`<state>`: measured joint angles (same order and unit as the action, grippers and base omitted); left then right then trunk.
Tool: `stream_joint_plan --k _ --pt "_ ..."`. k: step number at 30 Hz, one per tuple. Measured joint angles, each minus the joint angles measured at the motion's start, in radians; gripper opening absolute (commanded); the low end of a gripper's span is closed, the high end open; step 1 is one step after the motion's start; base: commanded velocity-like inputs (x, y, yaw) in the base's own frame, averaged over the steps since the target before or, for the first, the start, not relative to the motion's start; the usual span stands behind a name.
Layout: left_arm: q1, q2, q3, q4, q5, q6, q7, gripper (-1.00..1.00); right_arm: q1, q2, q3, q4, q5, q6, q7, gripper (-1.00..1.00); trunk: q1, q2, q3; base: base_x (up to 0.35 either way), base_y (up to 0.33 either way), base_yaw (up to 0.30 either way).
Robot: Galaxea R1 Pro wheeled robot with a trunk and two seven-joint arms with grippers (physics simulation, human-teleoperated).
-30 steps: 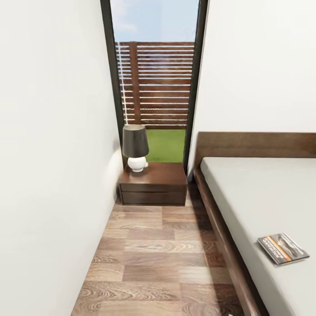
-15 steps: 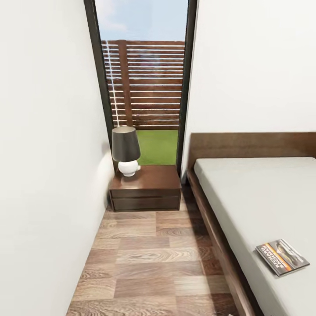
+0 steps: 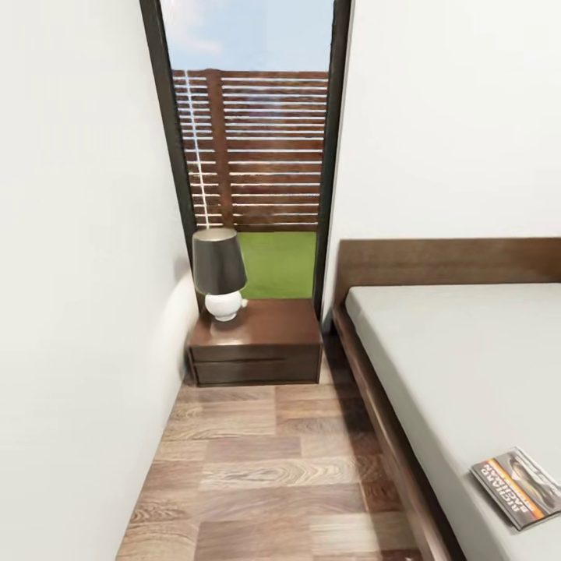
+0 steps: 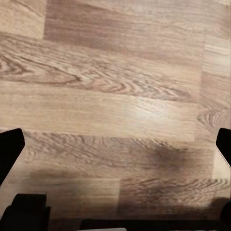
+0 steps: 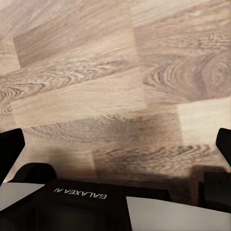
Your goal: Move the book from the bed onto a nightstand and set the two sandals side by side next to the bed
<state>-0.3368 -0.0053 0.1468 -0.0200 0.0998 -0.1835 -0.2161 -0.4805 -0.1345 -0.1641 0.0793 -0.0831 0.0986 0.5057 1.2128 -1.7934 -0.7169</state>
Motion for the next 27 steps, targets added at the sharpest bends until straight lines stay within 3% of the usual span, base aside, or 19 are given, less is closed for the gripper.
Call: stream_joint_plan --k 27 --pt "0.0 0.001 -0.001 0.0 0.0 0.0 0.0 1.0 0.0 0.0 0.0 0.0 0.0 -0.001 0.0 1.0 0.0 0.0 0.0 0.31 0.0 0.0"
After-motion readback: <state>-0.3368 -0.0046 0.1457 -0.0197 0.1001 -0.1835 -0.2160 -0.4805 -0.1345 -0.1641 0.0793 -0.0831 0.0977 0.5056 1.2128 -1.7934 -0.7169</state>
